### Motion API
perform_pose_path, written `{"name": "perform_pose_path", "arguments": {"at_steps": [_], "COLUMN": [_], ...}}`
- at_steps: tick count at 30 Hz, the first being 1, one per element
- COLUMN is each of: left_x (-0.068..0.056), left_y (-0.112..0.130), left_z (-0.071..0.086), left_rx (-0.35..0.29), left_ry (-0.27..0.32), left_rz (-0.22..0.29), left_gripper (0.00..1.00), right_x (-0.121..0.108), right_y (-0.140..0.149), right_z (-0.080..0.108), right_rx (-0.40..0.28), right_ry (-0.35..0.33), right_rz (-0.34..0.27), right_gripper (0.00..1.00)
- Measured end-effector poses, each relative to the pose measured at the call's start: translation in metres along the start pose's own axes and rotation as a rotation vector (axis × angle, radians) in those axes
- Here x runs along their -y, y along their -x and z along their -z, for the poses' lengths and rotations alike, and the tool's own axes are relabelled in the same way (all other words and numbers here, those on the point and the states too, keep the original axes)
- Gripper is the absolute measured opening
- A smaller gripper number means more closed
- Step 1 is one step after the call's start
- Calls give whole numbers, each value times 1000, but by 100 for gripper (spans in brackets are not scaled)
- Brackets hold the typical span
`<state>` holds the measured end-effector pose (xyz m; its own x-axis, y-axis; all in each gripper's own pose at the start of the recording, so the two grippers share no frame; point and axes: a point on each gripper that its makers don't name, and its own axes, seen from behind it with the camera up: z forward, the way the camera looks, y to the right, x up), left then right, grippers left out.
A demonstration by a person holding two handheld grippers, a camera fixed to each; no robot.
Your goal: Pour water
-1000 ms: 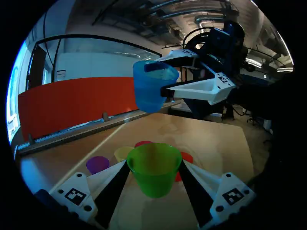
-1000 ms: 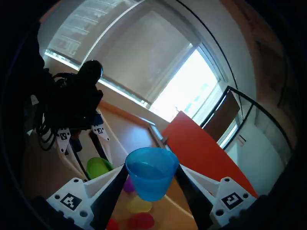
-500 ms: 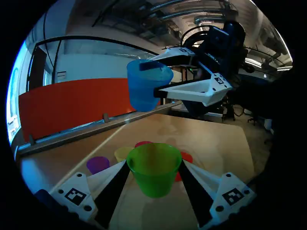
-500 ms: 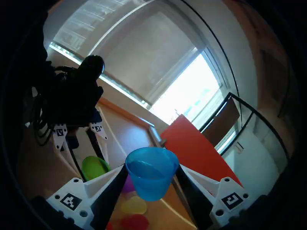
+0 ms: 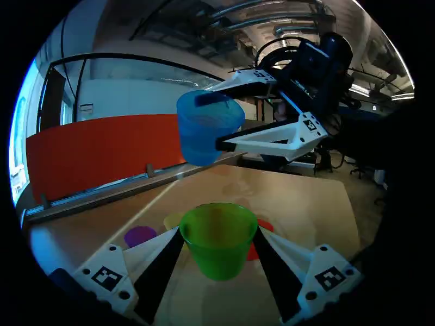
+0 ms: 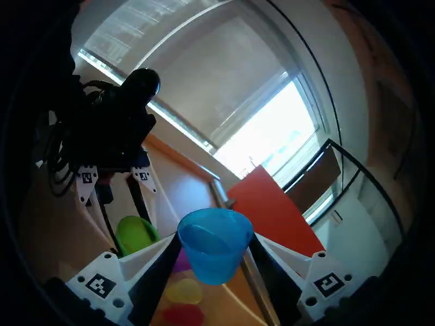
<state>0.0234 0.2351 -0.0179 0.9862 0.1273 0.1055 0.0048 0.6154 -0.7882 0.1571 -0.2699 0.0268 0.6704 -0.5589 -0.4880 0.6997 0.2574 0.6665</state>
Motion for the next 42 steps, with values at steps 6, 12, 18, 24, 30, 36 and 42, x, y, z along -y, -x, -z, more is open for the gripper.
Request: {"name": "perform_pose_path", "arguments": {"at_steps": [6,12,18,24,30,36,42], "left_x": [0,1,0,0,-1,0,0], "left_y": [-1,-4,-10,-12,-13,-14,-15], "left_z": [0,-2,-3,-4,-5,-6,-7], "left_rx": [-1,-2,-13,-14,-15,-16,-20], "left_ry": [4,5,11,11,12,12,11], "left_rz": [1,1,2,-3,-4,-4,-3], "left_gripper": [87,87,87,87,87,87,87], "right_x": [-1,-3,-4,-6,-7,-8,-10], "right_y": [-2,-2,-1,-2,-2,-2,-1], "right_z": [-2,-3,-5,-4,-6,-7,-7], "right_rx": [-1,1,7,6,12,16,26], "right_ry": [0,0,1,4,6,11,19], "right_rz": [25,48,77,101,129,161,202], "right_gripper": [91,91,91,91,91,91,91]}}
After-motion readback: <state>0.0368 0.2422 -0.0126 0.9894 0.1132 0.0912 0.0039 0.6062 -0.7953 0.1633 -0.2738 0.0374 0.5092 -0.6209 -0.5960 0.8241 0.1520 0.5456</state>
